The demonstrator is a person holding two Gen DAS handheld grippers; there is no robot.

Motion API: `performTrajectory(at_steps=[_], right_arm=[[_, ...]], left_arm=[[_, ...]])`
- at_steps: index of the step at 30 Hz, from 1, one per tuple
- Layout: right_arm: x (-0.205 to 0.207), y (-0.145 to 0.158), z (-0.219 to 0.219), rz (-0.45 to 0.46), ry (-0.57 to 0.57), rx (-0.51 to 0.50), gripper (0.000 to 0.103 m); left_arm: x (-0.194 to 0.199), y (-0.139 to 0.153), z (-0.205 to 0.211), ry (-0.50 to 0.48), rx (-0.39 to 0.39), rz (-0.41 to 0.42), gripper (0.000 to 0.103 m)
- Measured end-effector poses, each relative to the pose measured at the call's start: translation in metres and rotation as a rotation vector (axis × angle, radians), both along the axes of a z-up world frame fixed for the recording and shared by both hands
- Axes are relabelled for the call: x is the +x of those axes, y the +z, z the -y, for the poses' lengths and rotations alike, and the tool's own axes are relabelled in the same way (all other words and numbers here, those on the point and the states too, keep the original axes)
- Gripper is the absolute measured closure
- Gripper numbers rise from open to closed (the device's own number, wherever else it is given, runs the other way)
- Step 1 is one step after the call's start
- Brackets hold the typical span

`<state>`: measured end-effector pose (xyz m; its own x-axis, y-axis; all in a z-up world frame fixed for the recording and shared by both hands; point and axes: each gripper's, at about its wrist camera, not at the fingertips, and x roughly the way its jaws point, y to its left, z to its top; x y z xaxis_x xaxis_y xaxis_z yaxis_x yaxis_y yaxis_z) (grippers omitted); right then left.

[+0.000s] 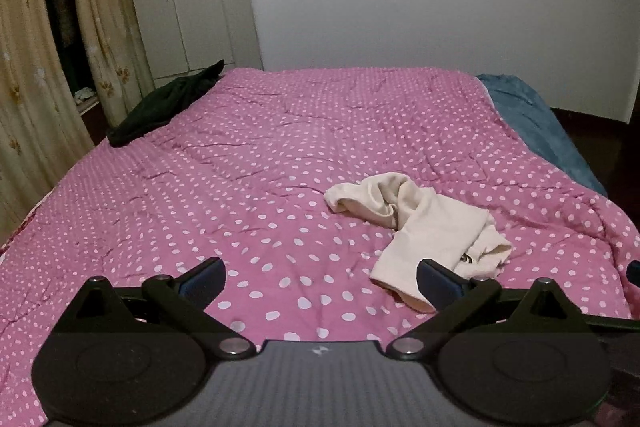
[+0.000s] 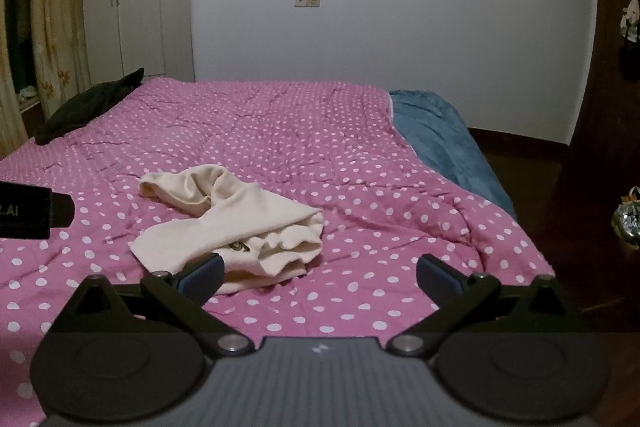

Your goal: Fold clothes

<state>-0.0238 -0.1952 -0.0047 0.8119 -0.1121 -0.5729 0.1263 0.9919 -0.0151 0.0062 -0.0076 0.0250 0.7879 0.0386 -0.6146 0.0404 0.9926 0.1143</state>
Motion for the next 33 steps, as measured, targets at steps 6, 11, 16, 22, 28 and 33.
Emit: performTrajectory(at_steps=[6,11,16,22,28,33], right_arm=[[0.008,-0.012,0.003,-0.029,0.003,0.009,0.000],[0.014,-0.021,0.007,-0.053,-0.001,0.015,0.000],[0.016,-0.020,0.010,-0.054,-0.016,0.041,0.000],[0.012,-0.008,0.006,-0.024,-0.022,0.024,0.000],[0.005,-0.002,-0.006,-0.019,0.001,0.012,0.000],[-0.002,0.000,-0.010,0.007,0.019,0.001,0.000]], left_arm=[[0.004,-0.005,-0.006,0.018,-0.024,0.002,0.000],[0.020,-0.018,-0.014,0.041,-0.072,-0.040,0.000],[0.027,-0.023,-0.016,0.029,-0.063,-0.084,0.000],[0.015,-0.013,-0.021,0.019,-0.043,-0.037,0.000],[0.001,-0.003,-0.021,0.001,-0.055,-0.006,0.000],[-0.009,0.002,-0.023,-0.013,-0.062,0.051,0.000]])
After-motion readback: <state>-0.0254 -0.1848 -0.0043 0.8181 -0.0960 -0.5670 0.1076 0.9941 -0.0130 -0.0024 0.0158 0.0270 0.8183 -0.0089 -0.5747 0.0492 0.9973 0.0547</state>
